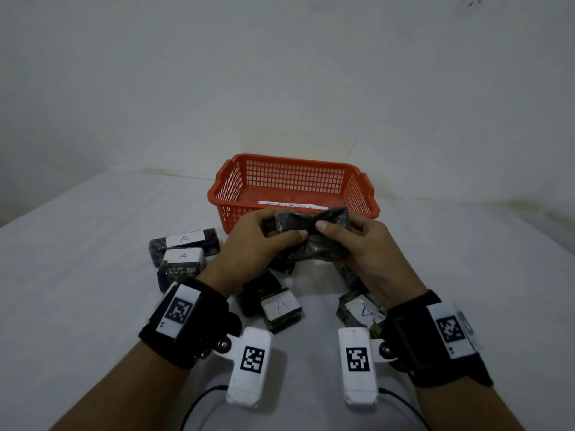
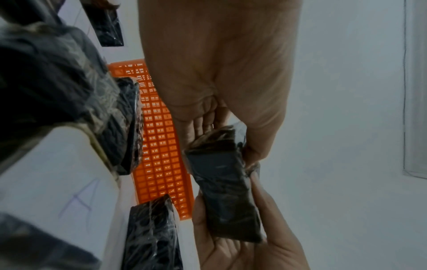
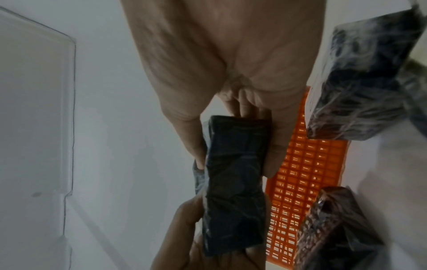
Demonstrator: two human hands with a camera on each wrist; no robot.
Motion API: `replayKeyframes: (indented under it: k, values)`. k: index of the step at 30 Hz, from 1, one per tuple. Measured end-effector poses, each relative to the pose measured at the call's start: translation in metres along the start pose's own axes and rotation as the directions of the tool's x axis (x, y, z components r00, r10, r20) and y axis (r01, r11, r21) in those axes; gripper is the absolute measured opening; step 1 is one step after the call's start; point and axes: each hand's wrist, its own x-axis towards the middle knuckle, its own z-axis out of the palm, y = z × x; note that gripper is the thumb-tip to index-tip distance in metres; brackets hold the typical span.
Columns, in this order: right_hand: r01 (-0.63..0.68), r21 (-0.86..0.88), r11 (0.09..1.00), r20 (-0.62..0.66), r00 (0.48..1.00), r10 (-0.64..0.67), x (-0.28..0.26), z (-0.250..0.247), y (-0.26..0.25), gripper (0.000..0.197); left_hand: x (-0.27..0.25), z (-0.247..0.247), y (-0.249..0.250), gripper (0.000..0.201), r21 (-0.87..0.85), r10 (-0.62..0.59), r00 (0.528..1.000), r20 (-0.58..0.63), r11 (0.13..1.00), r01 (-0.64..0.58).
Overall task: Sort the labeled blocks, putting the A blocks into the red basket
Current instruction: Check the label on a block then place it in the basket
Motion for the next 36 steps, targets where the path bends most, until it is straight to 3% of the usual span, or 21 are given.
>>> replayKeyframes:
  k: [3, 9, 15, 18, 24, 27, 29, 31, 33, 36]
  values:
    - [0.018, -0.006, 1.0, -0.016, 1.0, -0.018, -0.001, -0.003, -0.002, 0.032, -0.001, 0.001, 0.001, 0.025, -0.044, -0.023, 0.999, 0.039, 0.999, 0.025]
    - [-0.009, -0.016, 1.0, 0.033, 0.999, 0.009, 0.001, -0.003, 0.0, 0.034, 0.0, -0.002, 0.002, 0.023, -0.056, -0.018, 0.999, -0.027, 0.998, 0.017]
    - [0.152, -0.156, 0.976, -0.031, 0.987, -0.159, -0.005, -0.005, -0.006, 0.046, 0.003, -0.008, 0.0, 0.027, 0.027, -0.007, 1.0, 0.001, 1.0, 0.007]
    - [0.197, -0.124, 0.972, 0.007, 0.98, -0.198, -0.004, -0.003, -0.007, 0.042, 0.003, -0.012, -0.001, 0.028, 0.067, 0.015, 1.0, -0.019, 0.998, -0.014]
    - [-0.062, 0.172, 0.983, 0.104, 0.994, 0.045, -0.008, 0.002, -0.014, 0.037, 0.001, -0.008, -0.001, 0.033, -0.043, 0.049, 0.999, -0.005, 0.998, -0.05]
    - [-0.06, 0.181, 0.982, 0.188, 0.982, 0.026, -0.008, 0.0, -0.013, 0.027, 0.001, -0.009, -0.001, 0.044, -0.064, 0.031, 0.998, 0.061, 0.998, -0.028]
    - [0.004, 0.123, 0.992, 0.162, 0.986, -0.024, -0.005, -0.002, -0.009, 0.036, 0.001, -0.012, -0.002, 0.063, -0.104, -0.026, 0.988, 0.152, 0.994, 0.043]
    - [0.045, 0.071, 0.996, 0.121, 0.991, -0.053, 0.0, -0.005, -0.003, 0.059, 0.001, -0.012, -0.001, 0.077, -0.108, -0.062, 0.98, 0.19, 0.991, 0.084]
    - [0.049, 0.059, 0.997, 0.109, 0.993, -0.055, 0.003, -0.007, 0.002, 0.075, 0.0, -0.007, 0.002, 0.075, -0.093, -0.062, 0.987, 0.151, 0.993, 0.076]
    - [0.035, 0.056, 0.998, 0.143, 0.989, -0.043, 0.003, -0.005, 0.003, 0.067, -0.002, -0.002, 0.006, 0.057, -0.118, -0.018, 0.997, 0.074, 0.993, 0.027]
